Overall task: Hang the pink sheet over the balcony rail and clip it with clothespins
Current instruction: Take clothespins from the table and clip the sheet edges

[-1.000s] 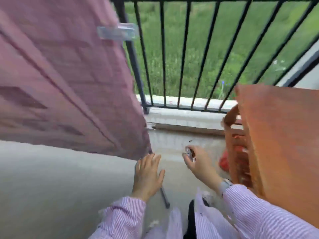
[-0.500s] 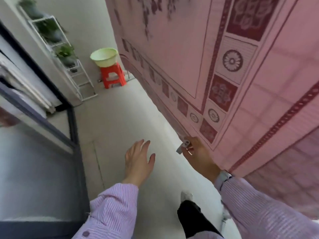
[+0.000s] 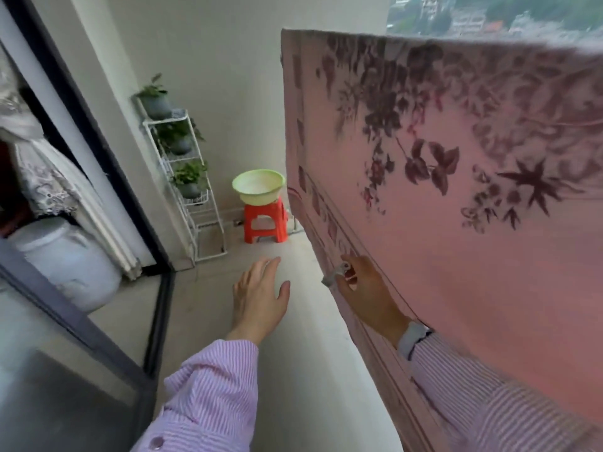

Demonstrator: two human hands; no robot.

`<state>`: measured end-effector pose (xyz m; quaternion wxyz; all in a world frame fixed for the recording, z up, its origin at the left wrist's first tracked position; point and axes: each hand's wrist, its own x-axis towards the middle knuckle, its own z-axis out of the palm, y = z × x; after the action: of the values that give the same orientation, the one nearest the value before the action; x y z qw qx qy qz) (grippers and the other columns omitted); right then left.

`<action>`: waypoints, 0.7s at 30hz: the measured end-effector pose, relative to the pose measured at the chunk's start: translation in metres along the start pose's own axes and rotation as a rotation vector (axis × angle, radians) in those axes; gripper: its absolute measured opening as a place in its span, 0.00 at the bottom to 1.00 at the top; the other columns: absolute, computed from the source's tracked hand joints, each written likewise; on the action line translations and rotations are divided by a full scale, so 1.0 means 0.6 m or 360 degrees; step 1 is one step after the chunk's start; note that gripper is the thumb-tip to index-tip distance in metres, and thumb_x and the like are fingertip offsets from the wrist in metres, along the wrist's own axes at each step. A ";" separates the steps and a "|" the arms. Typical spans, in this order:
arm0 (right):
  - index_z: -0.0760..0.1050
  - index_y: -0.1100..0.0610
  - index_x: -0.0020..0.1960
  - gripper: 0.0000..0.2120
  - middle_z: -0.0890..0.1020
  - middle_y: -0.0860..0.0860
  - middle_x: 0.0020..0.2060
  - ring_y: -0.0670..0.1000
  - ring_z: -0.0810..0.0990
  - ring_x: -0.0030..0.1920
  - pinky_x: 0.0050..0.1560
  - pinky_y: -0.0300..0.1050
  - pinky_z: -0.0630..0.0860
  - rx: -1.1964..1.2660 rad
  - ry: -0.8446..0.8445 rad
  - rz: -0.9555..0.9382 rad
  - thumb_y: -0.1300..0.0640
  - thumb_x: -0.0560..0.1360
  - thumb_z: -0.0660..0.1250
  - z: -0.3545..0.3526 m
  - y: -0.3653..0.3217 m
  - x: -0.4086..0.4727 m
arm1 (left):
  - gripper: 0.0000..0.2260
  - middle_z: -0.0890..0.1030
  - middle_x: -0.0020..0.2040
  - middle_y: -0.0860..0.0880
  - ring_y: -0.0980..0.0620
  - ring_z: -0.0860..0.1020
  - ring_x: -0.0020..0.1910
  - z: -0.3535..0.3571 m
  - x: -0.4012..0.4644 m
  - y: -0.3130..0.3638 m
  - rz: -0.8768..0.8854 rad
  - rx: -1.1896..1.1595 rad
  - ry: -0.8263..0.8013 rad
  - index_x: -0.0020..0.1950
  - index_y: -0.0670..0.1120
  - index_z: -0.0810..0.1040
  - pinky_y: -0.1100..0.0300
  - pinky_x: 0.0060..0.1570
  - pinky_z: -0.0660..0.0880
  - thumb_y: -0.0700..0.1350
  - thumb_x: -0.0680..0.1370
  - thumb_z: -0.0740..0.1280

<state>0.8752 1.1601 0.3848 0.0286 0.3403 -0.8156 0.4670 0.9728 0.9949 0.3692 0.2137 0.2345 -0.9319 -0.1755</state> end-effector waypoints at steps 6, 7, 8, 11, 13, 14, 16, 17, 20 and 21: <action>0.72 0.43 0.47 0.09 0.77 0.49 0.46 0.50 0.76 0.48 0.49 0.43 0.73 0.0104 -0.0102 -0.0073 0.58 0.75 0.63 0.136 0.014 0.296 | 0.21 0.69 0.67 0.42 0.43 0.66 0.66 0.017 0.275 -0.133 -0.0019 -0.0089 0.0115 0.67 0.42 0.68 0.51 0.65 0.62 0.46 0.75 0.63; 0.72 0.47 0.49 0.07 0.77 0.46 0.46 0.49 0.75 0.48 0.49 0.43 0.73 0.0102 -0.0106 -0.0101 0.59 0.75 0.63 0.165 0.020 0.346 | 0.21 0.69 0.67 0.42 0.44 0.66 0.66 0.022 0.321 -0.161 -0.0016 -0.0091 0.0115 0.67 0.42 0.68 0.51 0.65 0.62 0.47 0.75 0.62; 0.73 0.52 0.52 0.07 0.76 0.43 0.44 0.48 0.75 0.48 0.49 0.42 0.72 0.0081 -0.0088 -0.0128 0.59 0.75 0.63 0.193 0.020 0.394 | 0.21 0.69 0.67 0.43 0.44 0.66 0.67 0.028 0.368 -0.191 -0.0022 -0.0097 0.0111 0.67 0.43 0.68 0.50 0.65 0.62 0.47 0.75 0.62; 0.72 0.57 0.56 0.10 0.70 0.34 0.41 0.45 0.72 0.45 0.47 0.41 0.72 -0.0008 -0.0005 -0.0161 0.59 0.75 0.63 0.284 0.025 0.547 | 0.22 0.68 0.67 0.43 0.45 0.65 0.67 0.033 0.514 -0.288 -0.0056 -0.0215 0.0078 0.67 0.44 0.67 0.49 0.67 0.62 0.49 0.75 0.60; 0.71 0.57 0.59 0.13 0.70 0.36 0.43 0.44 0.72 0.46 0.49 0.42 0.73 -0.0068 0.0010 -0.0121 0.57 0.75 0.63 0.337 0.027 0.646 | 0.21 0.66 0.68 0.44 0.46 0.63 0.68 0.032 0.612 -0.346 -0.0092 -0.0295 0.0050 0.68 0.43 0.66 0.51 0.68 0.60 0.47 0.76 0.61; 0.70 0.57 0.60 0.13 0.71 0.40 0.44 0.44 0.72 0.46 0.49 0.42 0.73 -0.0080 0.0019 -0.0096 0.57 0.76 0.62 0.359 0.029 0.692 | 0.20 0.66 0.69 0.44 0.47 0.62 0.68 0.031 0.660 -0.372 -0.0083 -0.0310 0.0044 0.68 0.43 0.66 0.53 0.69 0.59 0.45 0.76 0.62; 0.70 0.56 0.57 0.11 0.71 0.40 0.43 0.43 0.72 0.46 0.47 0.36 0.71 -0.0084 0.0025 -0.0074 0.58 0.76 0.62 0.393 0.032 0.780 | 0.20 0.65 0.69 0.44 0.48 0.62 0.68 0.032 0.757 -0.414 -0.0037 -0.0324 0.0031 0.68 0.42 0.65 0.55 0.68 0.57 0.43 0.77 0.62; 0.71 0.57 0.56 0.10 0.70 0.38 0.42 0.43 0.72 0.46 0.47 0.35 0.70 -0.0105 0.0015 -0.0063 0.60 0.76 0.61 0.405 0.035 0.819 | 0.20 0.66 0.69 0.44 0.48 0.62 0.68 0.036 0.803 -0.431 -0.0031 -0.0320 0.0016 0.68 0.42 0.65 0.56 0.67 0.57 0.43 0.76 0.62; 0.70 0.62 0.60 0.14 0.75 0.46 0.47 0.52 0.74 0.50 0.51 0.46 0.72 -0.0186 0.0054 -0.0021 0.62 0.75 0.62 0.437 0.061 0.940 | 0.20 0.68 0.67 0.42 0.45 0.63 0.67 0.070 0.937 -0.470 0.0004 -0.0326 -0.0002 0.67 0.41 0.67 0.53 0.67 0.59 0.42 0.76 0.63; 0.70 0.62 0.61 0.15 0.76 0.50 0.49 0.53 0.75 0.51 0.52 0.48 0.73 -0.0210 0.0083 0.0002 0.61 0.75 0.62 0.450 0.074 0.981 | 0.20 0.68 0.67 0.41 0.44 0.64 0.67 0.086 0.978 -0.481 0.0012 -0.0349 -0.0014 0.67 0.41 0.67 0.52 0.67 0.60 0.41 0.75 0.63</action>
<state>0.4711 0.6529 0.4145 0.0721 0.3250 -0.8438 0.4209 0.5837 0.4669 0.3875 0.2346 0.2053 -0.9090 -0.2766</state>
